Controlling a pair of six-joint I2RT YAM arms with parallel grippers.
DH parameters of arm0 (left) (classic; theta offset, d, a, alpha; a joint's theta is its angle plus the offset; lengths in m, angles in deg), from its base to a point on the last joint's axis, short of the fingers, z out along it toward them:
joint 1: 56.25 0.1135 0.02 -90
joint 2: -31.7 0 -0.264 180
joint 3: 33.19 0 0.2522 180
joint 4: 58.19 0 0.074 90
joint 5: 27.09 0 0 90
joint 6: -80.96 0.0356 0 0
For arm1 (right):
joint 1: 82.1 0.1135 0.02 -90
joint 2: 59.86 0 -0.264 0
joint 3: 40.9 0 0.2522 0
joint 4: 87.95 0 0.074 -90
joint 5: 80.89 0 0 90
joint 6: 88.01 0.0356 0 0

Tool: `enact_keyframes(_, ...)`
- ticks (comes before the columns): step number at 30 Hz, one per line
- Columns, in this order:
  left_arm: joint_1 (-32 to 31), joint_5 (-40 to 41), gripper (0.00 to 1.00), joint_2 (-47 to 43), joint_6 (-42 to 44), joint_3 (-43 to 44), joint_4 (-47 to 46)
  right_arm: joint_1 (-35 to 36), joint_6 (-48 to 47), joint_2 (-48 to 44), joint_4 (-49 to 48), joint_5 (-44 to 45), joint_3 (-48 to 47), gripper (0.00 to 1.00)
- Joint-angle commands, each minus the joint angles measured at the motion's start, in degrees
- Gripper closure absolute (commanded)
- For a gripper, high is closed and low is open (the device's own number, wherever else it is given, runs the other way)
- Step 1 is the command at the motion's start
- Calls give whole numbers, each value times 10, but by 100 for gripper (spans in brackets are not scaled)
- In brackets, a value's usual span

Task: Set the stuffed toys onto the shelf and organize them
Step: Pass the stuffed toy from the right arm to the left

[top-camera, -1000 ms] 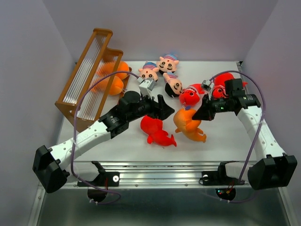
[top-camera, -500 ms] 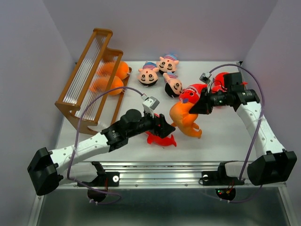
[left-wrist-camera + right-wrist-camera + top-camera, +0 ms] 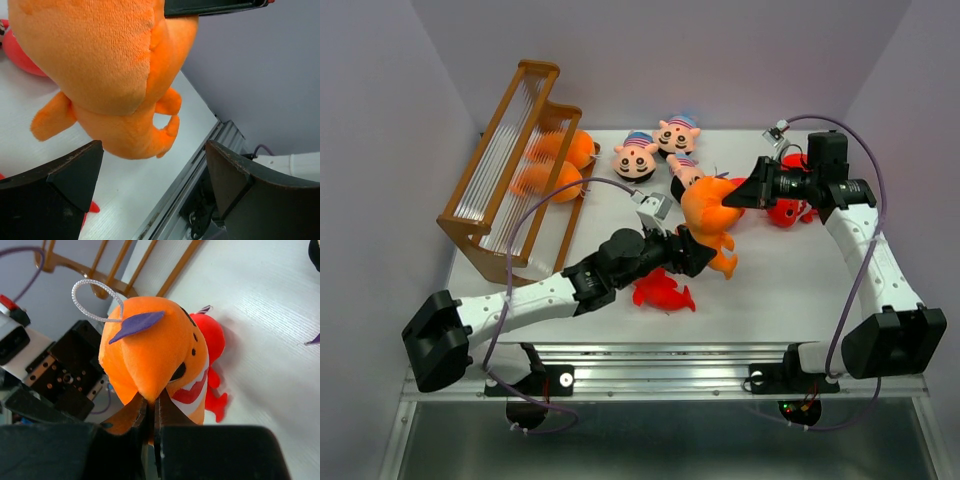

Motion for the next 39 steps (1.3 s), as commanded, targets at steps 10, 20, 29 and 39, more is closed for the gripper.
enact_keyframes(10, -27, 166, 6, 61, 5, 85, 7, -60, 166, -32, -116, -94, 44, 99)
enact_keyframes(20, -28, 171, 23, 113, 42, 145, 34, -66, 171, -47, -129, -117, 71, 99)
enact_keyframes(29, -27, 136, 100, 85, 105, 115, 25, -71, 117, -65, -126, -115, 96, 99)
enact_keyframes(39, -8, -13, 100, -44, 210, 14, 93, -71, -205, -85, 25, -123, 46, 33)
